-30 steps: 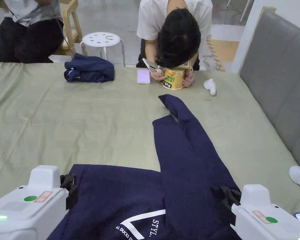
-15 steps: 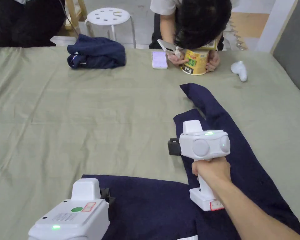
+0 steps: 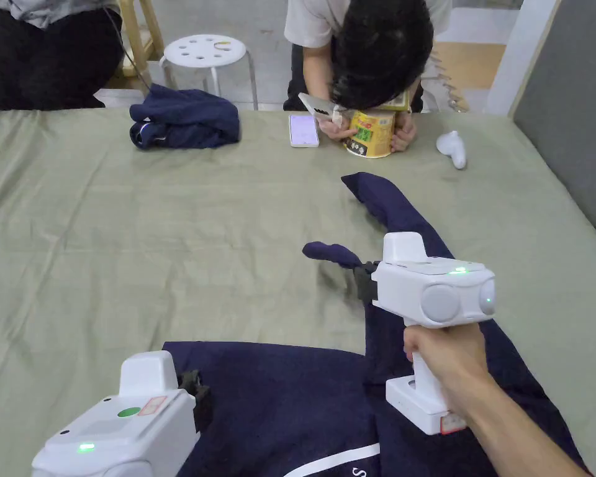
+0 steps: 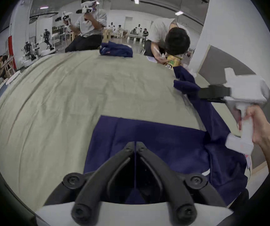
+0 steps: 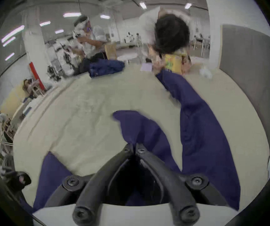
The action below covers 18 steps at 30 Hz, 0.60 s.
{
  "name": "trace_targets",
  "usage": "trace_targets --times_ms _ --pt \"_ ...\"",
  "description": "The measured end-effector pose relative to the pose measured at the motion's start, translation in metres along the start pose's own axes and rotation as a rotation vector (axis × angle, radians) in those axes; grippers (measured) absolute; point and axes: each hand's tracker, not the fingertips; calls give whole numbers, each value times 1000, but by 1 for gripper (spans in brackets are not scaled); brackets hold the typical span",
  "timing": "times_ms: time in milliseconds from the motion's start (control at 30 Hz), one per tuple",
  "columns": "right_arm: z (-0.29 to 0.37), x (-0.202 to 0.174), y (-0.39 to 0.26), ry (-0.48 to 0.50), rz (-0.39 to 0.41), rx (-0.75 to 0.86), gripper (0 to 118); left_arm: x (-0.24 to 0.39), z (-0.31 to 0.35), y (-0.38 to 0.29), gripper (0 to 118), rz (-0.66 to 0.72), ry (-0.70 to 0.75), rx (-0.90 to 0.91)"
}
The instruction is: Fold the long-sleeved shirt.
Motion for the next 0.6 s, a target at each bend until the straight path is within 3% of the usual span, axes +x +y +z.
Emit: trace_targets --times_ms 167,267,333,500,533,567,600 --pt "122 -15 -42 81 31 65 0 -1 23 12 4 -5 7 58" --pt "180 -24 -93 80 127 7 0 2 39 13 4 -6 9 80" --pt "195 -25 -133 80 238 -87 0 3 46 11 4 -6 10 83" --pt "172 -11 -221 -37 293 -357 1 9 51 -6 4 -3 0 71" --pt "173 -8 -230 -72 303 -358 13 11 51 -10 4 -4 -3 61" --pt "173 -7 -235 -82 292 -356 46 13 51 -14 4 -3 -5 56" --pt "176 -6 -236 -80 287 -355 95 10 48 -18 4 0 -6 48"
